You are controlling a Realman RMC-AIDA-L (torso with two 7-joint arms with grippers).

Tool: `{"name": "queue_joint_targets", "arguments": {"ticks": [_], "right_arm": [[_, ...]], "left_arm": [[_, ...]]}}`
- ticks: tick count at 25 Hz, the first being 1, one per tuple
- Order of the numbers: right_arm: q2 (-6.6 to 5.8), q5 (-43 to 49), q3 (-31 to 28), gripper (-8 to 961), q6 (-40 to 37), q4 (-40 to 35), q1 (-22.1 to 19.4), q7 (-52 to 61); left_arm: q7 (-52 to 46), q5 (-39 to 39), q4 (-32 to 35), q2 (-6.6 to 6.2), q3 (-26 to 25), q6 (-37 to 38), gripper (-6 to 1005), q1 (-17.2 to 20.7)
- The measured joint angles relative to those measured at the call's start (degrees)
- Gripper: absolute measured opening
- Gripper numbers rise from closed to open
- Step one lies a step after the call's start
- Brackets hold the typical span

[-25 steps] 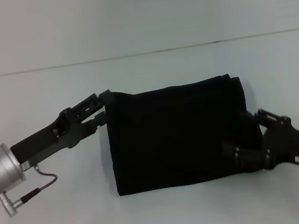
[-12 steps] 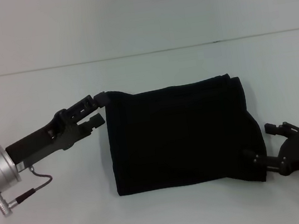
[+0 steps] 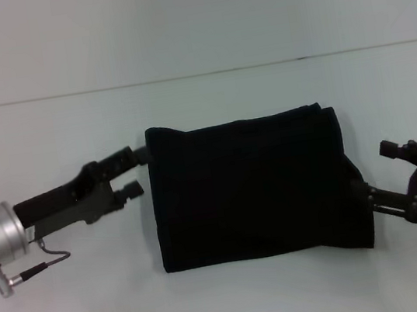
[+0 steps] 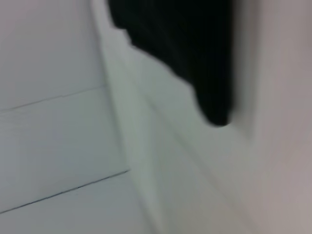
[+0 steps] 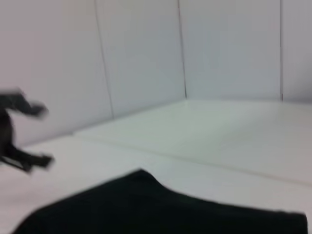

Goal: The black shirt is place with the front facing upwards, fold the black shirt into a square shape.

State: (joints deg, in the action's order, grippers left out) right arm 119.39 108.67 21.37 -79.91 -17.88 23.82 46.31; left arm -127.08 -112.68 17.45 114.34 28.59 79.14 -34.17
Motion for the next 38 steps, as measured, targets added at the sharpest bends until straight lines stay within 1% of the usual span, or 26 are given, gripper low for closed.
{"name": "queue_joint_targets", "arguments": {"ticks": [4,5,6,9,10,17,30,34,37,38], "right_arm": [[0.01,2.6,1.2,931,-6.2,-2.1,-1.8,-0.1],[0.01,3.8,1.3,931,-6.9,-2.4,-2.2,-0.3],[0.05,5.2,1.4,931,-7.4,-2.5,-2.5,-0.6],[0.19,9.4,1.5,931,-7.7,-2.4,-3.5,-2.5],[0.26,10.5,1.5,931,-7.5,-2.3,-3.8,-3.2],[0.41,11.9,1.0,931,-6.5,-2.0,-4.7,-4.2],[0.40,12.0,1.0,928,-6.5,-2.0,-4.5,-3.8],[0.40,11.9,1.0,927,-6.6,-2.0,-4.5,-3.8],[0.40,11.8,1.0,927,-6.6,-2.0,-4.5,-3.8],[0.40,11.8,1.0,927,-6.7,-2.0,-4.4,-3.8]], "left_arm": [[-6.3,-0.2,0.0,-0.99,7.5,-4.9,907,-2.4],[-6.3,-0.2,0.0,-0.99,7.5,-4.9,906,-2.4],[-7.4,-0.6,0.0,-1.21,8.7,-6.7,906,-3.5],[-7.9,-1.2,0.1,-1.33,9.0,-7.9,906,-4.2],[-9.2,-3.0,0.2,-1.50,9.8,-10.4,906,-5.3],[-11.4,-4.7,0.5,-1.56,13.7,-14.7,905,-6.9],[-12.3,-4.7,0.5,0.41,17.1,-16.1,907,-9.1],[-13.4,-4.7,0.5,0.62,17.4,-17.0,907,-9.3],[-12.4,-4.7,1.2,0.82,18.5,-17.0,889,-9.3],[-12.2,-4.7,1.4,0.94,18.9,-17.1,854,-9.3]]}}
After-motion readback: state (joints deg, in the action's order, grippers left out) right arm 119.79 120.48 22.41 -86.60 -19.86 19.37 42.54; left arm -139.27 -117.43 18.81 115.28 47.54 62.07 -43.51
